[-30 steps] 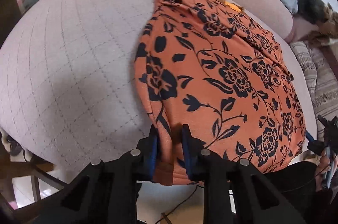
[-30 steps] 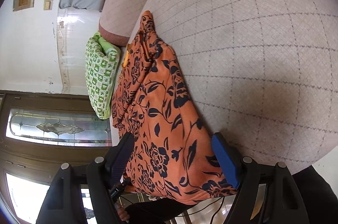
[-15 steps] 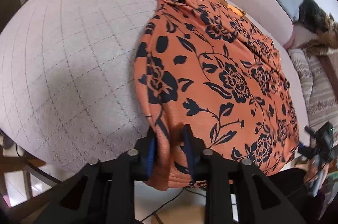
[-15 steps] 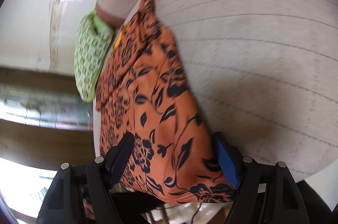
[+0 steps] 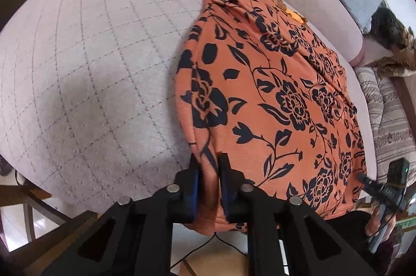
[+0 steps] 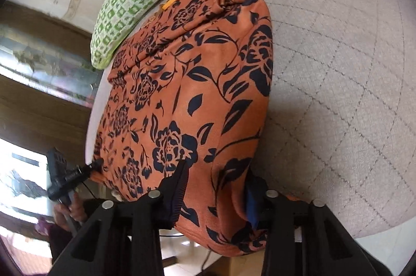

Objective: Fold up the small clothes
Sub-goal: 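Grasp the blouse hem with both tools and lift it toward the collar, then fold the held hem over onto the collar with both tools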

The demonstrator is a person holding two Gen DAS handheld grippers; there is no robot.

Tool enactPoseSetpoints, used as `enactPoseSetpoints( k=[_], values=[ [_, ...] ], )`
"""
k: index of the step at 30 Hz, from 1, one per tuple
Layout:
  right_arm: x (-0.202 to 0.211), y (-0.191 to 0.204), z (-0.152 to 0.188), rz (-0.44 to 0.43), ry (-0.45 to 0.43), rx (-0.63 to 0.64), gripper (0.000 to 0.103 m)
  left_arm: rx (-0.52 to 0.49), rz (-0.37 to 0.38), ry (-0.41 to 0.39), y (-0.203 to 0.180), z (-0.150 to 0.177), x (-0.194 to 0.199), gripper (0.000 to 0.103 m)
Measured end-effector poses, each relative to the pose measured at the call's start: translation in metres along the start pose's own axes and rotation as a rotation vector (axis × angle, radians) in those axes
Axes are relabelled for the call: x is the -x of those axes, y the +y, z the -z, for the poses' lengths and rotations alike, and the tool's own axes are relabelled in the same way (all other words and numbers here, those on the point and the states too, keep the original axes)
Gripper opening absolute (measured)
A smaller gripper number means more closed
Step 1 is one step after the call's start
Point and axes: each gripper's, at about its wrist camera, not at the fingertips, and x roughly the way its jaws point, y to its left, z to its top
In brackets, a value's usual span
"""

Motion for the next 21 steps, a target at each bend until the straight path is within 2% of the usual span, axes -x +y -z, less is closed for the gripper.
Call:
enactPoseSetpoints(
  k=[1, 3, 5, 6, 10, 14, 17, 21],
  values=[
    [-0.001, 0.004, 0.001, 0.024, -0.002, 0.027, 0.031, 0.005, 0.008, 0.003, 0.002, 0.000, 0.000, 0.012],
    [-0.002, 0.012, 0.001, 0.057, -0.017, 0.056, 0.017, 0.015, 0.021, 0.009, 0.005, 0.000, 0.001, 0.011],
    [0.004, 0.013, 0.001, 0.035, -0.039, 0.054, 0.014, 0.026, 0.038, 0.015, 0.007, -0.001, 0.001, 0.010],
    [0.008, 0.012, 0.000, 0.007, -0.051, 0.045, 0.013, 0.035, 0.052, 0.019, 0.008, -0.002, 0.002, 0.010],
    [0.021, 0.002, -0.009, -0.201, -0.094, -0.050, 0.013, 0.090, 0.139, 0.027, 0.016, -0.010, 0.006, 0.009],
    [0.028, -0.006, -0.026, -0.367, -0.149, -0.140, 0.013, 0.126, 0.224, 0.000, 0.021, -0.025, 0.021, 0.008],
    [0.031, -0.010, -0.043, -0.428, -0.208, -0.186, 0.013, 0.133, 0.288, -0.038, 0.020, -0.045, 0.037, 0.008],
    [0.032, -0.025, -0.072, -0.487, -0.260, -0.267, 0.012, 0.115, 0.309, -0.077, 0.005, -0.079, 0.049, 0.008]
  ],
)
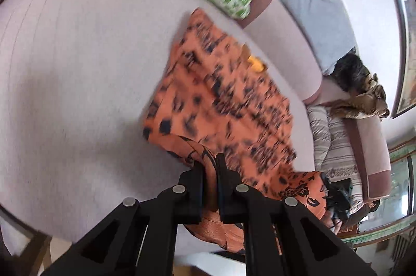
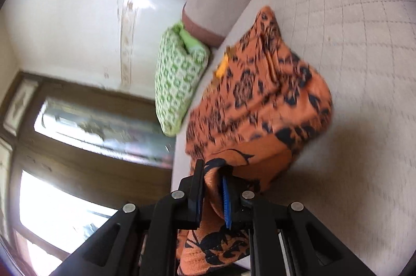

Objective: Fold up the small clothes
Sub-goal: 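Fold the held hem over onto the collar with both tools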

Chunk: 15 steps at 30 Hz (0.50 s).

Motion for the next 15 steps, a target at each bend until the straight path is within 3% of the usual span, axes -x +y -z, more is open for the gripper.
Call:
enactPoseSetpoints(
  k=[7, 15],
  values=[
    [-0.020, 0.001, -0.072, -0.028, -0.095, -0.061, 0.012, -0.003, -0.011, -0.040, -0.026, -0.078, -0.026, 0.008],
    [-0.062, -0.024, -0.167, -0.034, -0.229, -0.154, 0.012, 0.048, -0.055, -0.093, -0.018, -0.185, -0.094, 0.008]
  ],
)
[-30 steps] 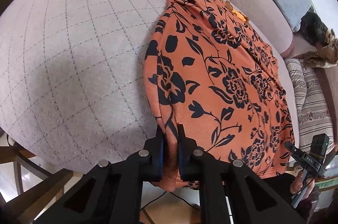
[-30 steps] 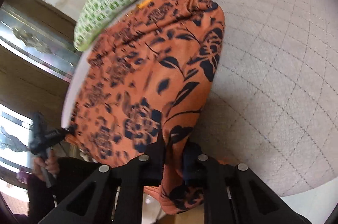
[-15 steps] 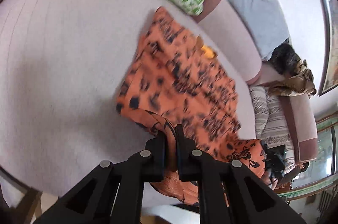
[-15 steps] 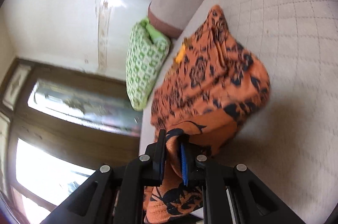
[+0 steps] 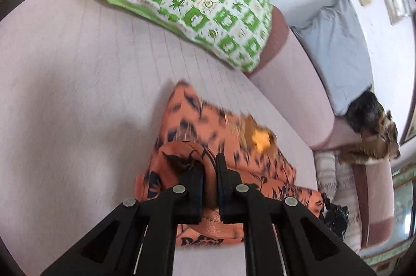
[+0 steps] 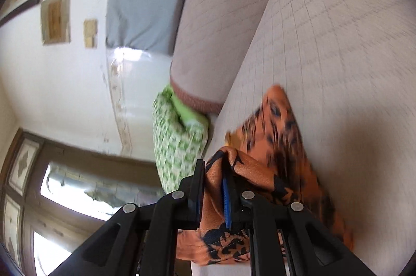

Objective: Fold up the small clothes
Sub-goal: 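Fold the held hem over onto the collar with both tools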

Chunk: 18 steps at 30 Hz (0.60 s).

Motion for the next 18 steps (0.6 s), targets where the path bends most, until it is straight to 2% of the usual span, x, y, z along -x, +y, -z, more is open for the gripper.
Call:
enactPoseSetpoints(
  k=[4, 6, 8, 9, 10, 12, 13, 14, 15, 16, 17, 18],
  values=[
    [-0.044, -0.007, -0.033, 0.082, 0.018, 0.016, 0.012, 0.002, -0.039, -0.003, 0.000, -0.034, -0.050, 0.008],
    [-0.063, -0.019, -0.043, 0.132, 0.045, -0.013, 0.017, 0.034, -0.056, 0.008, 0.007, -0.041, -0.072, 0.012],
    [-0.073, -0.038, -0.050, 0.152, 0.062, -0.073, 0.017, 0.087, -0.033, 0.012, 0.018, -0.042, -0.085, 0.027],
    [-0.074, -0.050, -0.052, 0.152, 0.067, -0.118, 0.017, 0.105, -0.016, 0.004, 0.021, -0.042, -0.086, 0.028],
    [-0.071, -0.061, -0.053, 0.116, 0.067, -0.169, 0.018, 0.127, 0.012, -0.011, 0.025, -0.041, -0.083, 0.029],
    [-0.059, -0.071, -0.058, 0.063, 0.027, -0.230, 0.025, 0.165, 0.071, -0.058, 0.029, -0.040, -0.068, 0.029],
    [-0.046, -0.069, -0.060, 0.051, -0.026, -0.232, 0.047, 0.183, 0.096, -0.097, 0.031, -0.039, -0.057, 0.036],
    [-0.031, -0.065, -0.061, 0.026, -0.084, -0.228, 0.083, 0.207, 0.111, -0.178, 0.032, -0.035, -0.036, 0.051],
    [-0.015, -0.059, -0.060, -0.006, -0.151, -0.226, 0.091, 0.220, 0.100, -0.251, 0.031, -0.030, -0.018, 0.059],
    [-0.004, -0.053, -0.057, -0.030, -0.191, -0.216, 0.091, 0.219, 0.076, -0.319, 0.028, -0.024, 0.000, 0.067],
    [0.002, -0.042, -0.055, -0.035, -0.189, -0.186, 0.091, 0.189, 0.031, -0.391, 0.018, -0.012, 0.022, 0.069],
    [0.002, -0.024, -0.052, -0.010, -0.141, -0.118, 0.090, 0.158, -0.006, -0.429, 0.009, -0.003, 0.035, 0.069]
  ],
)
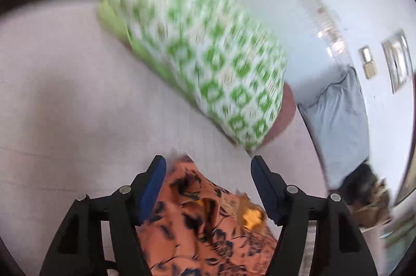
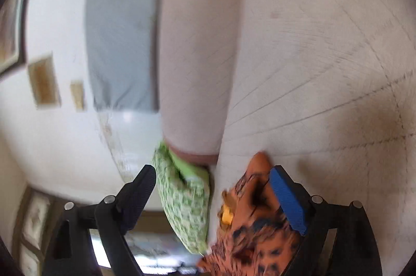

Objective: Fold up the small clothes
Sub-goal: 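Fold the held hem over onto the collar with both tools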

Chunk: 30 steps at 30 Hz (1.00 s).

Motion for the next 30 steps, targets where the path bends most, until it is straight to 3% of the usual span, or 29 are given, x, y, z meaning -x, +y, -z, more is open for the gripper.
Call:
enactPoseSetpoints(
  k=[2, 4, 6, 9, 11, 13, 18, 25, 28, 30],
  values=[
    [-0.006, 0.028, 0.019, 0.055, 0.061, 0.138, 0.088, -0.069, -0.055, -0.054, -0.021, 0.023, 0.030, 0.071],
    [-0.025, 0.060, 0.053, 0.131, 0.153, 0.322, 0.080, -0.122, -0.079, -0.046, -0.036, 0.052, 0.042, 0.072],
    [-0.053, 0.083, 0.097, 0.183, 0.281, 0.477, 0.067, -0.176, -0.105, -0.006, -0.048, 0.087, 0.038, 0.072],
    [-0.090, 0.091, 0.156, 0.270, 0.456, 0.626, 0.051, -0.300, -0.226, 0.099, -0.055, 0.136, 0.011, 0.072],
    [-0.109, 0.085, 0.192, 0.366, 0.539, 0.729, 0.048, -0.323, -0.290, 0.185, -0.046, 0.152, -0.009, 0.072],
    [-0.124, 0.077, 0.214, 0.437, 0.582, 0.784, 0.047, -0.283, -0.323, 0.235, -0.037, 0.152, -0.021, 0.072],
    [-0.150, 0.065, 0.215, 0.535, 0.539, 0.865, 0.045, -0.310, -0.362, 0.246, -0.041, 0.144, -0.036, 0.073],
    [-0.223, 0.095, 0.186, 0.609, 0.413, 0.937, 0.045, -0.237, -0.308, 0.250, -0.031, 0.121, -0.048, 0.074],
    [-0.251, 0.118, 0.167, 0.582, 0.328, 0.900, 0.045, -0.216, -0.288, 0.247, -0.029, 0.115, -0.050, 0.074],
    [-0.252, 0.136, 0.157, 0.493, 0.257, 0.864, 0.049, -0.195, -0.272, 0.246, -0.026, 0.112, -0.049, 0.074]
  ],
)
